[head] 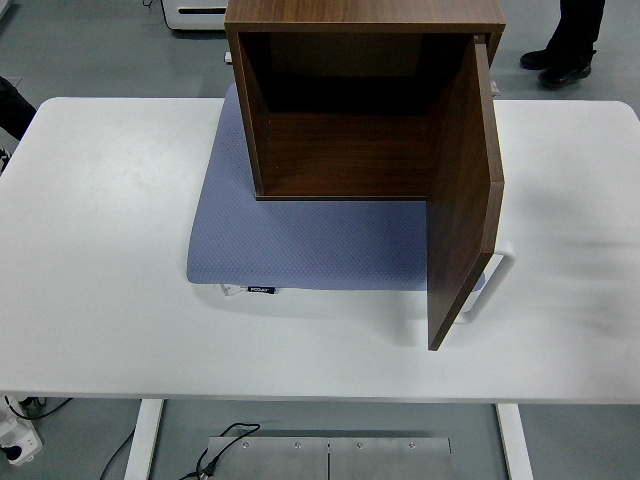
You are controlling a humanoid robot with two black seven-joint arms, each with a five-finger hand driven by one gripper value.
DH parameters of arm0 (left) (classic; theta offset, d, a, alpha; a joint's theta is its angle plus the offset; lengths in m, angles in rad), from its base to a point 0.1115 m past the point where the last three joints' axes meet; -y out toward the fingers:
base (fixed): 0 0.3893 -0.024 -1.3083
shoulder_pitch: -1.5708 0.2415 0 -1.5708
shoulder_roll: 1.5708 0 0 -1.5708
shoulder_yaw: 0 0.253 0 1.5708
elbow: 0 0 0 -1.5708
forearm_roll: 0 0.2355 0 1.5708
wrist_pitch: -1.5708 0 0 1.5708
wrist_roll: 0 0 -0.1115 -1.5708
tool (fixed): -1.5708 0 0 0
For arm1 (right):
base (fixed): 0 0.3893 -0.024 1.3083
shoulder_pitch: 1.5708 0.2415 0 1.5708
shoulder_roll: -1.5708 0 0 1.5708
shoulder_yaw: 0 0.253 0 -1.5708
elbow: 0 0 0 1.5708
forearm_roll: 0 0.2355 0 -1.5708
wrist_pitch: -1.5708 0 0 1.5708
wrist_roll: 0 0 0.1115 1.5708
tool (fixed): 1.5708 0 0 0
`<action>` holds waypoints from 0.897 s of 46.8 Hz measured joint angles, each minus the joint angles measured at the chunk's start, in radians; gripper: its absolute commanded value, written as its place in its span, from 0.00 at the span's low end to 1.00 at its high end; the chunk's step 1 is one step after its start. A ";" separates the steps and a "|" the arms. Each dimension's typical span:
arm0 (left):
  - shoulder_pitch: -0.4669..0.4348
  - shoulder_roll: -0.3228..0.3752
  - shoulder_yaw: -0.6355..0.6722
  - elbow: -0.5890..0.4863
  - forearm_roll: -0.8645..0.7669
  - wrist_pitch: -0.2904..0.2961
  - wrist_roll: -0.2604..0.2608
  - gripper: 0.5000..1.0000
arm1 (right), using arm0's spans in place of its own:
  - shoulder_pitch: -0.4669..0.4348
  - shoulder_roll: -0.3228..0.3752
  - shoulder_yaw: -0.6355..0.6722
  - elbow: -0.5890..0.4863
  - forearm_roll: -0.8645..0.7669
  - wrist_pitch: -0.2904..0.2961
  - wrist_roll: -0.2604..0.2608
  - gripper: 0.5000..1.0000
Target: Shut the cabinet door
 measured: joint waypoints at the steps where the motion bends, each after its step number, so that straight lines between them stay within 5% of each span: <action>1: 0.000 0.000 0.000 0.000 0.000 0.000 0.000 1.00 | -0.002 -0.002 0.000 0.002 0.000 0.001 0.000 1.00; 18: 0.000 0.000 0.000 0.000 0.000 0.000 0.000 1.00 | -0.115 -0.055 0.026 0.127 0.000 0.013 0.006 1.00; 42: 0.000 0.000 0.000 0.000 0.000 -0.001 0.000 1.00 | -0.394 -0.148 0.162 0.372 -0.002 0.098 0.008 1.00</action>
